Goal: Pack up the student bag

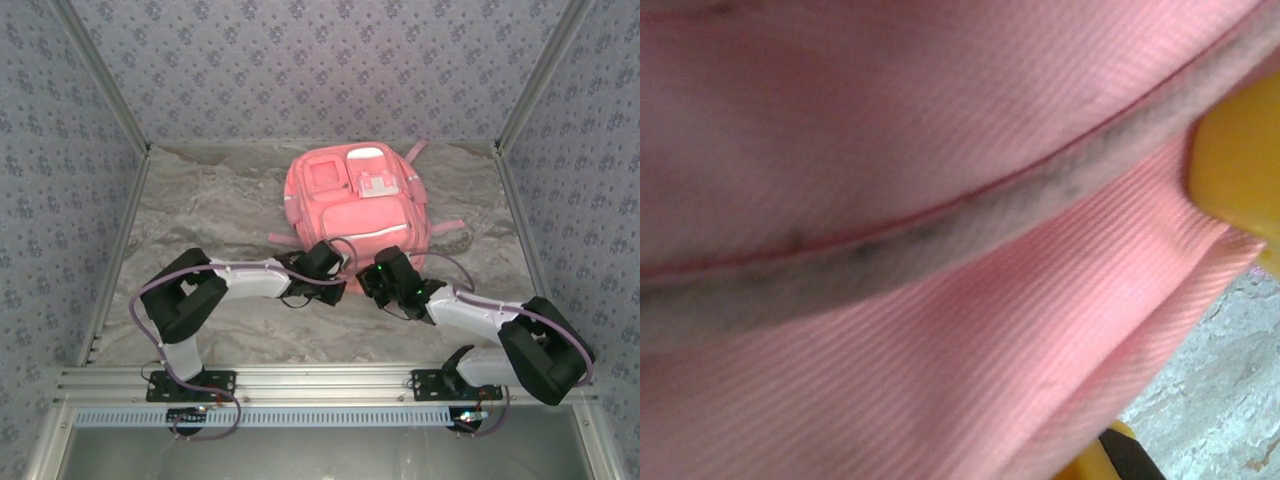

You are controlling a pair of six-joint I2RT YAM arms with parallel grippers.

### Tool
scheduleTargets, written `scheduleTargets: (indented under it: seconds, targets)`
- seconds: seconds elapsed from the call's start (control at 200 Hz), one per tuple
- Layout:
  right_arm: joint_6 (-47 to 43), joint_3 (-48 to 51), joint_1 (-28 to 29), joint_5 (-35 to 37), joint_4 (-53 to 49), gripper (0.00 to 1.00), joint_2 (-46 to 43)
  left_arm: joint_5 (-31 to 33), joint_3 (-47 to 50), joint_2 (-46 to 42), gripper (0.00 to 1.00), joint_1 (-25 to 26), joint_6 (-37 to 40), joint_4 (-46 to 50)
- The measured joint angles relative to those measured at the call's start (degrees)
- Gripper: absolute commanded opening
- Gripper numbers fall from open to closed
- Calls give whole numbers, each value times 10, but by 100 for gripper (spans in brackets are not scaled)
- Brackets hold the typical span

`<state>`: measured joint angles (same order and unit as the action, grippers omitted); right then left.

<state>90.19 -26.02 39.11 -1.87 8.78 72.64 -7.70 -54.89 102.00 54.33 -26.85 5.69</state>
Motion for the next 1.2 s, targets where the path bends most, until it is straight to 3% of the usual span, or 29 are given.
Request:
scheduleTargets:
  seconds: [0.5, 0.839, 1.199]
  targets:
    - [-35, -12, -4, 1, -52, 0, -56, 12, 21, -64, 0, -21, 20, 24]
    - [-54, -14, -21, 5, -98, 0, -96, 14, 26, -78, 0, -60, 24, 62]
    - [-70, -13, -34, 5, -116, 0, -119, 6, 15, -70, 0, -135, 22, 69]
